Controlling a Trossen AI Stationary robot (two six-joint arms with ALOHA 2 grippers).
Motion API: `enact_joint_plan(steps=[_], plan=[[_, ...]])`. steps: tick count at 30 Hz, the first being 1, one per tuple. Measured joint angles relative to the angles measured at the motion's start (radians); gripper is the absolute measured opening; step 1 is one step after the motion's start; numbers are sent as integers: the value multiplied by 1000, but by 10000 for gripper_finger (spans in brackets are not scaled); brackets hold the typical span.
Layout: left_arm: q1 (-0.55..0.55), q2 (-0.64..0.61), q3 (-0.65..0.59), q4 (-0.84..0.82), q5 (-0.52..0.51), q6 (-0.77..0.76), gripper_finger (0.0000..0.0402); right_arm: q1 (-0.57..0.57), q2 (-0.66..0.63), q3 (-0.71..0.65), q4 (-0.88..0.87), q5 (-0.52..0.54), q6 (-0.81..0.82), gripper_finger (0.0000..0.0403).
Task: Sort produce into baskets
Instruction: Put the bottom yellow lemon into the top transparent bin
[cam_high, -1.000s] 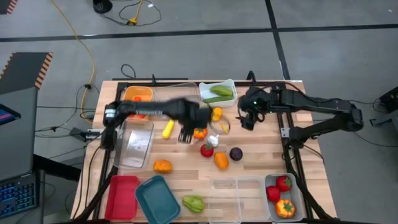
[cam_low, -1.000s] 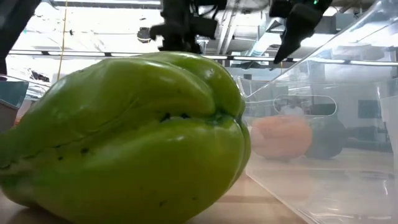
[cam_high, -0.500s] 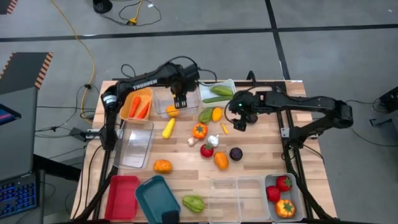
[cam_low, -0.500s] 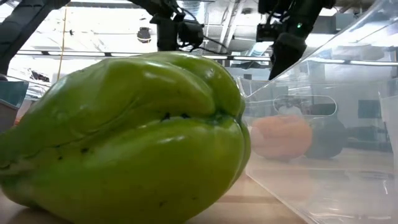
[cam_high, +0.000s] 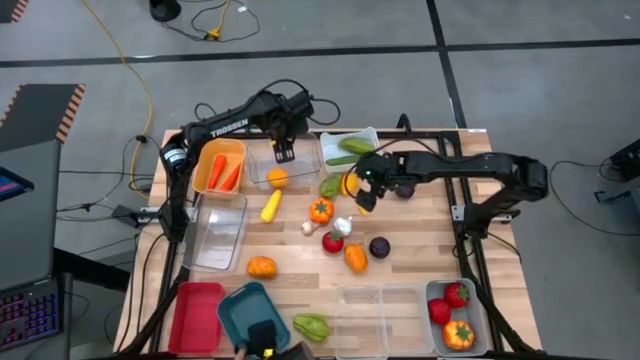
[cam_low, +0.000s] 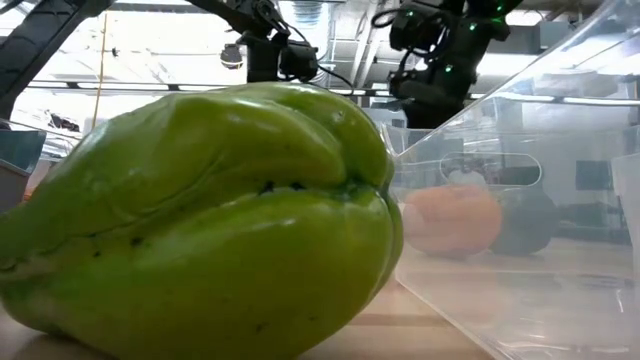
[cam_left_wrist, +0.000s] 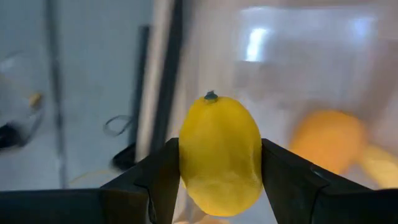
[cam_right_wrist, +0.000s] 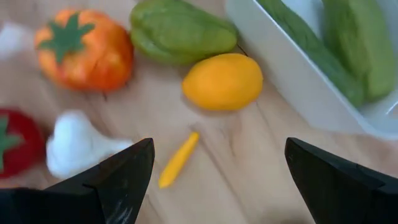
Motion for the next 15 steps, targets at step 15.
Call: enact_joint_plan(steps=[15], plan=[[-3, 4, 0, 121, -129, -57, 188, 0, 102, 0, 16, -3, 72, 387]])
